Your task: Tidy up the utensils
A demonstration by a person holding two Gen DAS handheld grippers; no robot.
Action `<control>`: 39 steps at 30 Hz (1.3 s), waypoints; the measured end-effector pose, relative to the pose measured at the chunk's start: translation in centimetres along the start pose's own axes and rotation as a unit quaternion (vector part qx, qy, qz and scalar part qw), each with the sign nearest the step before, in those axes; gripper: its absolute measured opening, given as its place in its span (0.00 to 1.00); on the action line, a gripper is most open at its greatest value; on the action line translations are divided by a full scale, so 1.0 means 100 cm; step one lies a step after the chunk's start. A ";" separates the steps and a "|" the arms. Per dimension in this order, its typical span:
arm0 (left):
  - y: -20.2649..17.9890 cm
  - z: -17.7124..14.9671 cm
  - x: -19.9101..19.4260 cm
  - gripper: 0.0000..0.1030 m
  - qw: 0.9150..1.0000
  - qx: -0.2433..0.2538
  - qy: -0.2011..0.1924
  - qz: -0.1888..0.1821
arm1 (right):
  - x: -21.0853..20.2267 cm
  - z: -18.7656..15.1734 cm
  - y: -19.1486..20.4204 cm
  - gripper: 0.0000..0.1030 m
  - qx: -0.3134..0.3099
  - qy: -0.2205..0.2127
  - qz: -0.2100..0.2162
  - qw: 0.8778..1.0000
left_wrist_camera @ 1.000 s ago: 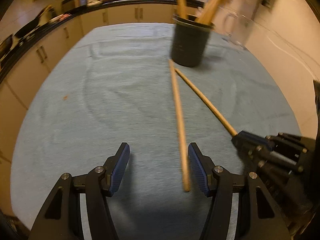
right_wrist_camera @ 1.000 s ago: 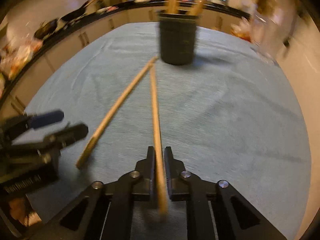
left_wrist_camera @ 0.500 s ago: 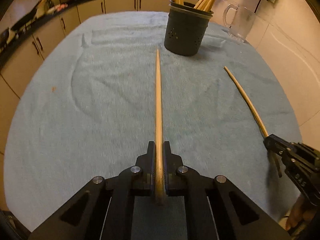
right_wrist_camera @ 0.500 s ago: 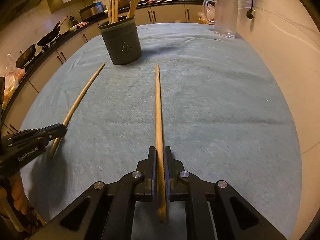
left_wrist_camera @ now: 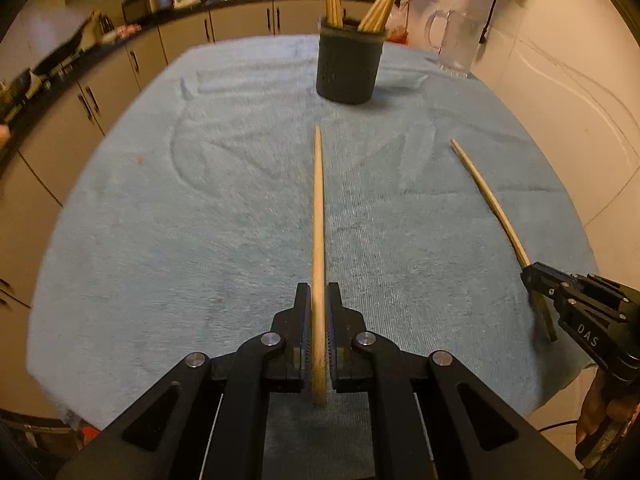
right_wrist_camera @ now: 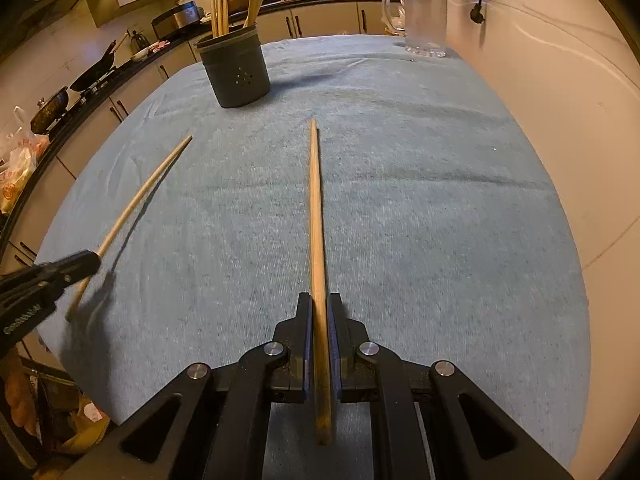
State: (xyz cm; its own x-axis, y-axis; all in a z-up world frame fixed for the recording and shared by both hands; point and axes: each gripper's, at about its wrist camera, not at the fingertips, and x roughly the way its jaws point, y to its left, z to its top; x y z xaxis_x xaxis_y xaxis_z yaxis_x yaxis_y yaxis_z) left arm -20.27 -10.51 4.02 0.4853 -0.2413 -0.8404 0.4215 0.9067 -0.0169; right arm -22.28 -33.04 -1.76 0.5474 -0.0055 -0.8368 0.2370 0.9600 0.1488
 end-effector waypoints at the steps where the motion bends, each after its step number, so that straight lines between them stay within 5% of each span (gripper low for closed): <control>1: 0.001 -0.002 -0.004 0.07 1.000 0.002 -0.005 0.005 | -0.001 -0.001 0.000 0.08 0.001 0.000 -0.001 1.000; 6: 0.002 -0.005 -0.016 0.07 0.999 0.007 -0.025 0.022 | -0.007 -0.003 0.002 0.29 0.003 -0.009 -0.002 1.000; 12: 0.004 -0.006 -0.018 0.09 0.999 0.005 -0.030 0.032 | -0.012 -0.003 0.006 0.37 0.001 -0.018 -0.004 1.000; 16: 0.006 -0.006 -0.016 0.19 0.999 0.000 -0.031 0.037 | -0.011 -0.003 0.006 0.39 0.002 -0.018 -0.006 1.000; 39: 0.009 0.006 0.006 0.33 0.999 0.005 -0.028 0.041 | 0.007 0.009 -0.004 0.52 -0.003 -0.021 -0.029 0.999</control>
State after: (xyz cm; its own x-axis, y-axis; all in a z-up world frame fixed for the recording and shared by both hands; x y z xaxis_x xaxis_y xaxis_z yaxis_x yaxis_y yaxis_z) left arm -19.14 -10.04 3.81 0.5607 -0.1861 -0.8069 0.3862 0.9207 0.0560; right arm -21.27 -33.67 -1.92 0.5654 -0.0729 -0.8216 0.2653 0.9592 0.0974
